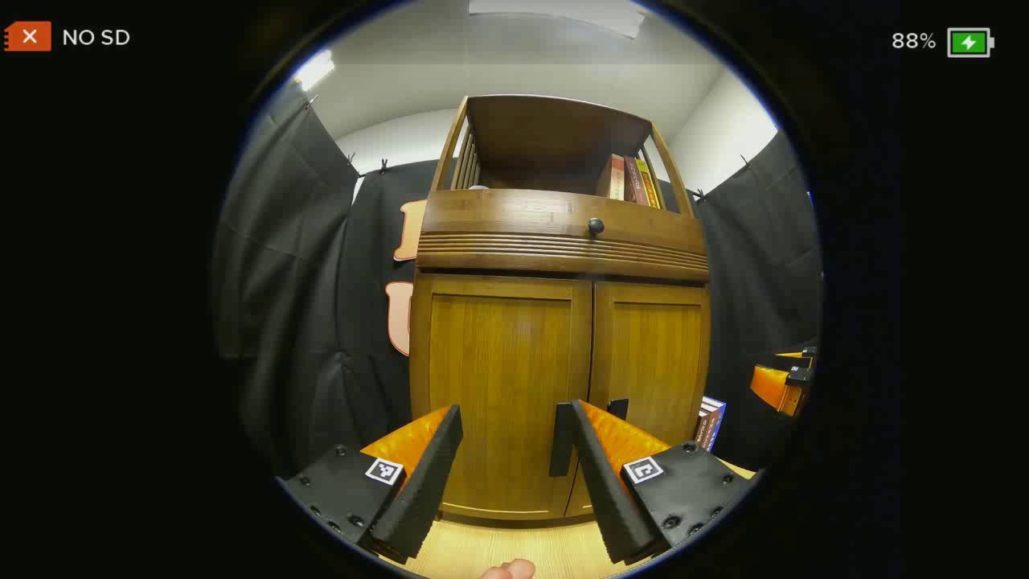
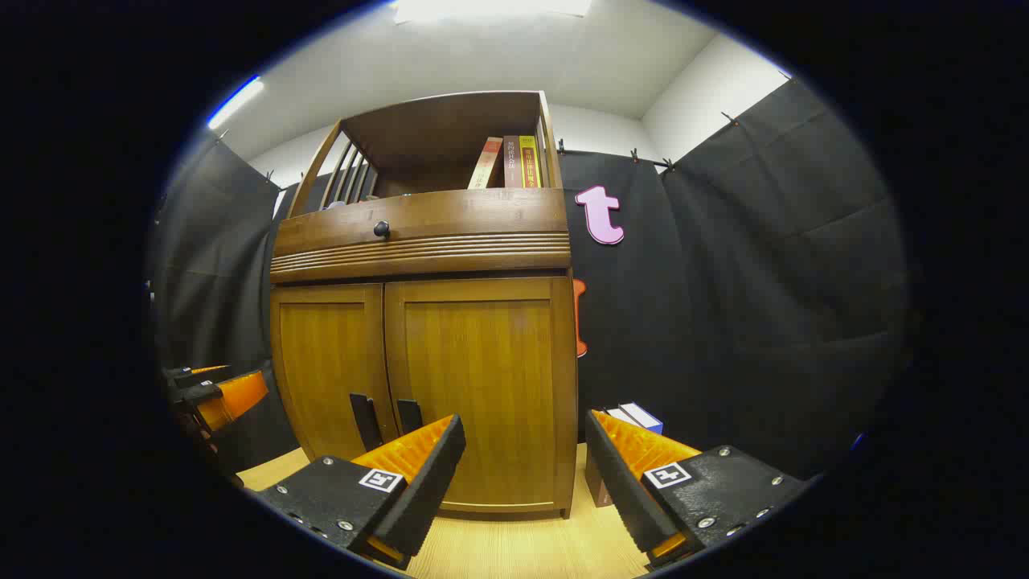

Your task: Open the right door of the double-door shoe cabinet with the right hand, and open the left door with the left hand.

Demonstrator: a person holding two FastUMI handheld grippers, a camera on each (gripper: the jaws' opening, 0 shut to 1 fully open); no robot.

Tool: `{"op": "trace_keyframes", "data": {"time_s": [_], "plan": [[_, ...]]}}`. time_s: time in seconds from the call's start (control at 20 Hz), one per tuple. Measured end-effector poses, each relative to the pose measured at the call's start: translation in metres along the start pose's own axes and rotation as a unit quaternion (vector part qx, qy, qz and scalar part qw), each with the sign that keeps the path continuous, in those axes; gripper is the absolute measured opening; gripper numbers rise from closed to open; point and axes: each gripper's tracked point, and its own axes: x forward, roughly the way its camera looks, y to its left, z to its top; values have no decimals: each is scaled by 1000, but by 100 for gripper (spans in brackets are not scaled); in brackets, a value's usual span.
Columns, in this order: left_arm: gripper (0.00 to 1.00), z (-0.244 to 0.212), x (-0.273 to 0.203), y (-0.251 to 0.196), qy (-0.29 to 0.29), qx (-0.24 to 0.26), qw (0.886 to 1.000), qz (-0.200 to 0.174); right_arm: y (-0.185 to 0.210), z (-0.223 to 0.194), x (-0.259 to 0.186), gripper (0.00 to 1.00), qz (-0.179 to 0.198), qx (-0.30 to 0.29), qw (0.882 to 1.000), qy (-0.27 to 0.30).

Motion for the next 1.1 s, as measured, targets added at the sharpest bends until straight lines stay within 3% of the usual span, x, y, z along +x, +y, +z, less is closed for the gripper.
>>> {"op": "trace_keyframes", "data": {"time_s": [1.1], "plan": [[81, -1, -2, 5, 2, 1, 1000, 7, 4, -5, -2, 93, 0, 5, 1000, 5]]}}
